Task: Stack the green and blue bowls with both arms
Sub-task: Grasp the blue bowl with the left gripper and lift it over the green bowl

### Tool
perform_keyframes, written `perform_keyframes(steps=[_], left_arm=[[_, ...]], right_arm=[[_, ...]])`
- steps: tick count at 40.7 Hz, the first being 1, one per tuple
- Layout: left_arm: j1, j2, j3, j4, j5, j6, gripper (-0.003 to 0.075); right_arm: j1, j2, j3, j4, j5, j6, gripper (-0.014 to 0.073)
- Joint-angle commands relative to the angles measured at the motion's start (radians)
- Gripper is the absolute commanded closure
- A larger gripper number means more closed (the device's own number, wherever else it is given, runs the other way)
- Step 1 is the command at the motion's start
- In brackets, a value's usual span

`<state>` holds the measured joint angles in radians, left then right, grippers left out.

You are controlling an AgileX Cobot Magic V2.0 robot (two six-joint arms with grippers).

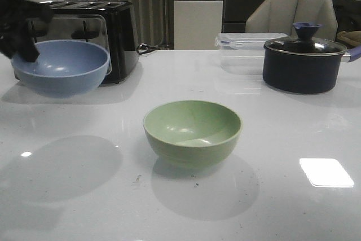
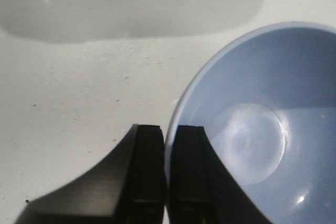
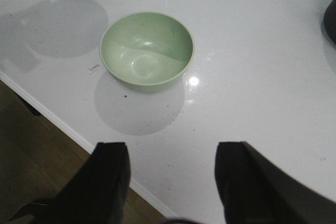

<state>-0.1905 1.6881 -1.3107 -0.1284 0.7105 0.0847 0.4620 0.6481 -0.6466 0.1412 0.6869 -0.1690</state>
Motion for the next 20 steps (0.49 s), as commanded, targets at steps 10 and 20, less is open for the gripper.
perform_keyframes(steps=[10, 20], left_arm=[[-0.250, -0.073, -0.165, -0.027, 0.109, 0.015, 0.0627], [-0.368, -0.044, -0.173, -0.040, 0.040, 0.014, 0.0627]], right_arm=[[0.000, -0.003, -0.026, 0.007, -0.067, -0.006, 0.0116], [0.000, -0.003, -0.026, 0.007, -0.067, -0.006, 0.0116]])
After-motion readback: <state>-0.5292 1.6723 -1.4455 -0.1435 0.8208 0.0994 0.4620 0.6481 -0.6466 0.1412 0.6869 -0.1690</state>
